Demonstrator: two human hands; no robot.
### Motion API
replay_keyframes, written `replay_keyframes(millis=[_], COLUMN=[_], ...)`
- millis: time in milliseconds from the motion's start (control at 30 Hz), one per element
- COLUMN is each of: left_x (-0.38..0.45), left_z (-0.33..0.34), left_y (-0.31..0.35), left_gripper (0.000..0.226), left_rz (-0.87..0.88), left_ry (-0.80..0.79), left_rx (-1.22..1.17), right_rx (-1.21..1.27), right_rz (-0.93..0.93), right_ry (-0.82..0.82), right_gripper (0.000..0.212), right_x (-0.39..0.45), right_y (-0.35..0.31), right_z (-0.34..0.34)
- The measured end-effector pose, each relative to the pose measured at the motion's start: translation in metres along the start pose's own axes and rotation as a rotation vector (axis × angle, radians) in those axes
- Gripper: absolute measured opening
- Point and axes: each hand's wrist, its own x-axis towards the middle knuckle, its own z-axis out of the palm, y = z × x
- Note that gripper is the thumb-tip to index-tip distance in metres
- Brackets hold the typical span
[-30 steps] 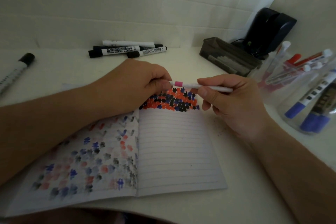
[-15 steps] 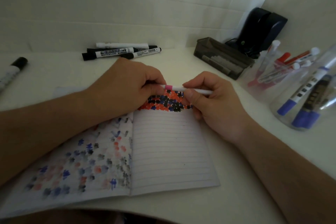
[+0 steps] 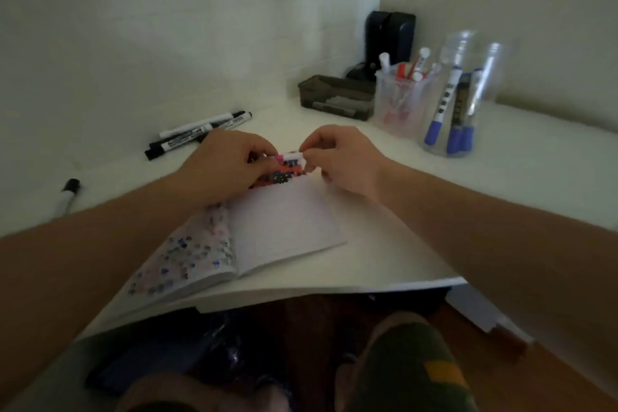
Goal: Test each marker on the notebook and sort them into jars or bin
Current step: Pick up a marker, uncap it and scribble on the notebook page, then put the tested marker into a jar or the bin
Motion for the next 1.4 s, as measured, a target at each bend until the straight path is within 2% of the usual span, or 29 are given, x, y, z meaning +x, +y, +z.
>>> replay_keyframes(millis=[67, 167, 233, 300, 367, 433, 533, 633, 733, 833, 900, 967, 1033, 1100, 1167, 1233, 1333, 1400], left_x=[-0.015, -0.055, -0.084, -0.108, -0.125, -0.139, -0.159, -0.181, -0.2, -0.204, -0.2, -0.196, -0.194, -0.191, -0.183, -0.167, -0.131, -0.103], left_z=[0.003, 0.02, 0.046, 0.087, 0.138, 0.196, 0.276, 0.333, 0.362, 0.368, 0.369, 0.37, 0.366, 0.355, 0.336, 0.308, 0.243, 0.185], left_y=[0.042, 0.119, 0.169, 0.213, 0.25, 0.281, 0.323, 0.348, 0.355, 0.352, 0.346, 0.342, 0.341, 0.343, 0.345, 0.345, 0.332, 0.315], left_gripper=[0.017, 0.02, 0.017, 0.015, 0.018, 0.021, 0.021, 0.026, 0.033, 0.038, 0.039, 0.038, 0.038, 0.037, 0.035, 0.032, 0.029, 0.029], left_rz=[0.14, 0.5, 0.7, 0.804, 0.795, 0.71, 0.587, 0.502, 0.605, 0.656, 0.644, 0.615, 0.591, 0.578, 0.552, 0.531, 0.499, 0.519], left_ry=[0.044, 0.116, 0.064, -0.079, -0.27, -0.515, -0.894, -1.219, -1.435, -1.517, -1.519, -1.484, -1.46, -1.415, -1.322, -1.19, -0.929, -0.698], left_rx=[-0.01, -0.074, -0.212, -0.335, -0.398, -0.397, -0.325, -0.207, 0.052, 0.158, 0.116, 0.045, -0.028, -0.11, -0.219, -0.3, -0.363, -0.411], right_rx=[0.082, 0.175, 0.265, 0.303, 0.323, 0.364, 0.469, 0.605, 0.689, 0.629, 0.565, 0.52, 0.493, 0.516, 0.584, 0.605, 0.555, 0.514], right_rz=[-0.025, -0.107, -0.071, 0.044, 0.224, 0.431, 0.735, 0.98, 1.157, 1.337, 1.409, 1.426, 1.401, 1.341, 1.26, 1.146, 0.853, 0.622], right_ry=[0.096, 0.179, 0.239, 0.308, 0.392, 0.478, 0.623, 0.706, 0.743, 0.668, 0.538, 0.358, 0.179, 0.072, 0.072, 0.163, 0.276, 0.32], right_gripper=[0.005, 0.005, 0.003, 0.005, 0.007, 0.012, 0.005, 0.009, 0.015, 0.021, 0.024, 0.016, 0.011, 0.011, 0.008, 0.019, 0.026, 0.03], right_x=[-0.055, -0.165, -0.241, -0.305, -0.357, -0.404, -0.459, -0.497, -0.521, -0.539, -0.54, -0.533, -0.522, -0.509, -0.489, -0.462, -0.407, -0.366], right_y=[0.004, 0.027, 0.055, 0.091, 0.129, 0.176, 0.245, 0.295, 0.337, 0.382, 0.404, 0.415, 0.416, 0.411, 0.399, 0.374, 0.305, 0.242], right_z=[-0.027, -0.072, -0.094, -0.105, -0.107, -0.097, -0.069, -0.031, 0.005, 0.039, 0.055, 0.062, 0.06, 0.047, 0.024, -0.007, -0.061, -0.096])
